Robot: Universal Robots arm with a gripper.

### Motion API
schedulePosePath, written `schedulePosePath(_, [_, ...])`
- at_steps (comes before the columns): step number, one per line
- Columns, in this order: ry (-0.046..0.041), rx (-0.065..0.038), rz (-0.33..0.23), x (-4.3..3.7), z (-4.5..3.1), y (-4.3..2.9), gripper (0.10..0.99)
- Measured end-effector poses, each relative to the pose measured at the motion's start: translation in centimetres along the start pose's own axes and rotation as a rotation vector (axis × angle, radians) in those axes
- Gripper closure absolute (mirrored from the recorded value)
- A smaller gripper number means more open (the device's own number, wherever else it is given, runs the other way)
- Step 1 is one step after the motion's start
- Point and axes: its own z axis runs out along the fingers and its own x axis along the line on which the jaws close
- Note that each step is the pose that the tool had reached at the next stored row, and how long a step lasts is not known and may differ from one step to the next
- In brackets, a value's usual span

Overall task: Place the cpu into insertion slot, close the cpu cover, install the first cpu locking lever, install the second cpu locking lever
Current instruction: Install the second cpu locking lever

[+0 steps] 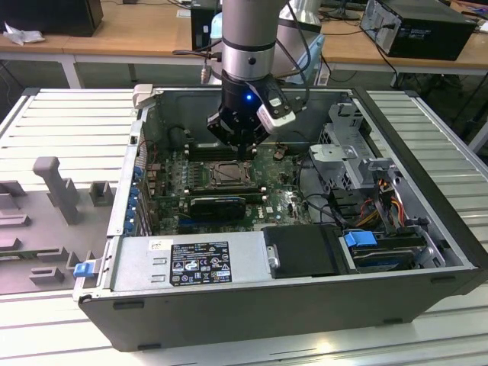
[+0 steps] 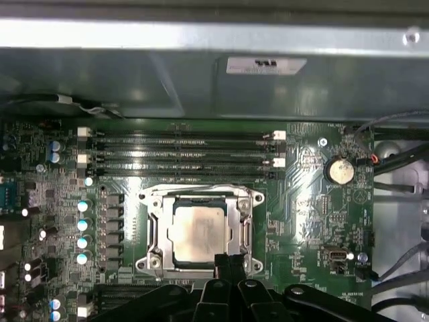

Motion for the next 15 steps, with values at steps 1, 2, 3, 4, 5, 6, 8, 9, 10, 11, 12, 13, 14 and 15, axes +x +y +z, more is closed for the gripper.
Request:
schedulePosePath(1, [0.0, 0.0, 0.0, 0.0, 0.0, -0.1, 0.98])
schedulePosePath(2, [0.0, 0.0, 0.0, 0.0, 0.0, -0.19, 0.98])
schedulePosePath(3, [-0.0001, 0.0, 0.0, 0.01, 0.01, -0.21, 0.98])
schedulePosePath(4, [0.0, 0.0, 0.0, 0.0, 0.0, -0.23, 0.98])
schedulePosePath(5, [0.0, 0.0, 0.0, 0.0, 0.0, -0.26, 0.98])
schedulePosePath(6, [0.0, 0.0, 0.0, 0.0, 0.0, -0.28, 0.98])
schedulePosePath(8, [0.0, 0.0, 0.0, 0.0, 0.0, -0.31, 0.98])
schedulePosePath(9, [0.0, 0.0, 0.0, 0.0, 0.0, -0.32, 0.98])
schedulePosePath(10, [0.0, 0.0, 0.0, 0.0, 0.0, -0.34, 0.98])
schedulePosePath(11, [0.0, 0.0, 0.0, 0.0, 0.0, -0.37, 0.98])
schedulePosePath(12, [0.0, 0.0, 0.0, 0.0, 0.0, -0.39, 0.98])
schedulePosePath(13, [0.0001, 0.0, 0.0, 0.0, -0.01, -0.45, 0.98])
schedulePosePath(14, [0.0, 0.0, 0.0, 0.0, 0.0, -0.54, 0.98])
schedulePosePath(15, [0.0, 0.0, 0.0, 0.0, -0.01, -0.68, 0.98])
